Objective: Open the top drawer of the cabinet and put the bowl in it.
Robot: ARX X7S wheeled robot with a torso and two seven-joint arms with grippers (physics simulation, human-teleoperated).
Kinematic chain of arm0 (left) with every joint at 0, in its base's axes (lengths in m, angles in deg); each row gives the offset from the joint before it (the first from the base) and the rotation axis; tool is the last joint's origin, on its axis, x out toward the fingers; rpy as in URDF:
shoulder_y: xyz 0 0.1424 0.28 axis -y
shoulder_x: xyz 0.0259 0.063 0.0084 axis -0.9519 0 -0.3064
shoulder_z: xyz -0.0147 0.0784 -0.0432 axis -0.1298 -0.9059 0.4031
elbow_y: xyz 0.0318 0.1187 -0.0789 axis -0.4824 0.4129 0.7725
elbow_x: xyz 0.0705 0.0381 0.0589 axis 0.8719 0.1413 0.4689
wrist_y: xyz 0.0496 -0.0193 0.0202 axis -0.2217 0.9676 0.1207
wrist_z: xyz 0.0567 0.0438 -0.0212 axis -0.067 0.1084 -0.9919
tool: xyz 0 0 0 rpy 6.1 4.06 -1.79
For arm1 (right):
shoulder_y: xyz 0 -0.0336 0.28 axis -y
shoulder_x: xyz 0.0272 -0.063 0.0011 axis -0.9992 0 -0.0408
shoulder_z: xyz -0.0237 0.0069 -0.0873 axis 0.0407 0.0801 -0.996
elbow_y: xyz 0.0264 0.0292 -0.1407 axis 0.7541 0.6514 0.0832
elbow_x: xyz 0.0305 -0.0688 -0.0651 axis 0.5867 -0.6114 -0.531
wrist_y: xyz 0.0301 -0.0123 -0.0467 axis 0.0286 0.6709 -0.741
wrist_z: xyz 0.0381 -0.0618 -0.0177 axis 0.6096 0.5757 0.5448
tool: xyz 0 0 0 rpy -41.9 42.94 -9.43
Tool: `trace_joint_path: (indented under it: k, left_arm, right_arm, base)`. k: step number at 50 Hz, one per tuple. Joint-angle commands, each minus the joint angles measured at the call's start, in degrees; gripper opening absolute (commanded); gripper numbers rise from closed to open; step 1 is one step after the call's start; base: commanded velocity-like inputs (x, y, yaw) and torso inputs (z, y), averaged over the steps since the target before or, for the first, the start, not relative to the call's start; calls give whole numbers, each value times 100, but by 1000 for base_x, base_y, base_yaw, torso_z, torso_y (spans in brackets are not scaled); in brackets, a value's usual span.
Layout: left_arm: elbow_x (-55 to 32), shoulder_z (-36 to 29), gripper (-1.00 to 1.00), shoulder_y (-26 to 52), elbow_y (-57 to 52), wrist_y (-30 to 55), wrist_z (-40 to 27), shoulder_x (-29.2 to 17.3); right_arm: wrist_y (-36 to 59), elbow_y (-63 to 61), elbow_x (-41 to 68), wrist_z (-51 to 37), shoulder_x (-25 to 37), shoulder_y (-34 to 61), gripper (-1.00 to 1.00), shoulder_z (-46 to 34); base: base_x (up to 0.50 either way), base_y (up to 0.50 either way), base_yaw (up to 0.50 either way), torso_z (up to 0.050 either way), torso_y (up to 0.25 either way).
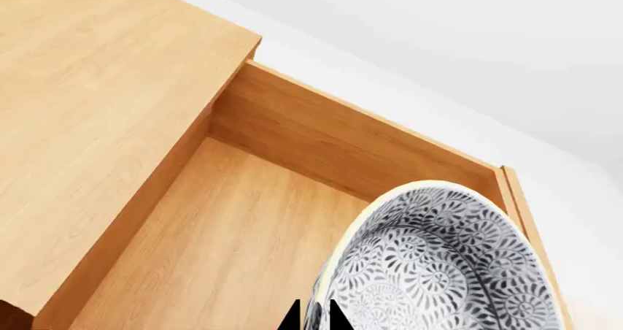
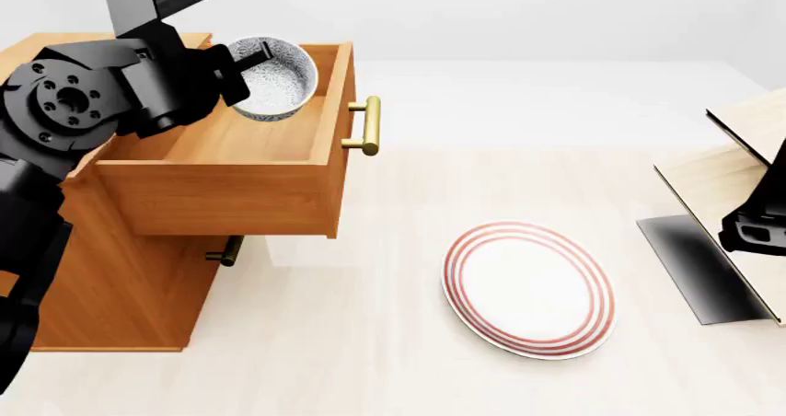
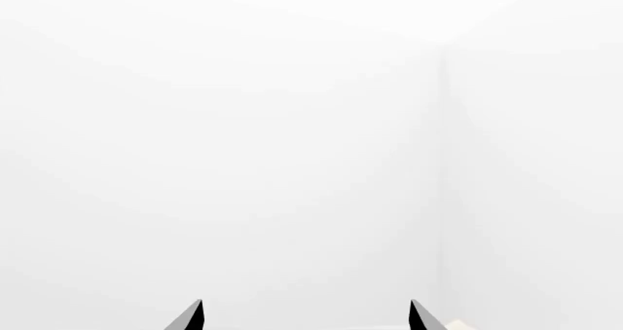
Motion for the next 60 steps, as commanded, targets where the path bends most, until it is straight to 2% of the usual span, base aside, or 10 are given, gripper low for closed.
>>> trace_joint_path:
  k: [1,54,55,60]
  left_arm:
    - [140,24,-100,-25,321,-125,195,88]
    - [405,-173,-100,-225,1125,-213,617,340]
    - [417,-183,100,-217,1141,-212,626,346]
    - [430,-185,100,-183,1101,-205,594,327]
  right_arm:
    - [-20,19,-14,-39,32,104,100,-162]
    - [-26,78,-115,-93,50,360,100,-589]
    - [-27,80,-114,-93,50,363,100,-592]
    - [-30,97,-120,-91,47,408,100,-648]
  base:
    - [0,0,0,0,0]
    - [0,0,0,0,0]
    - [0,0,0,0,0]
    - [0,0,0,0,0]
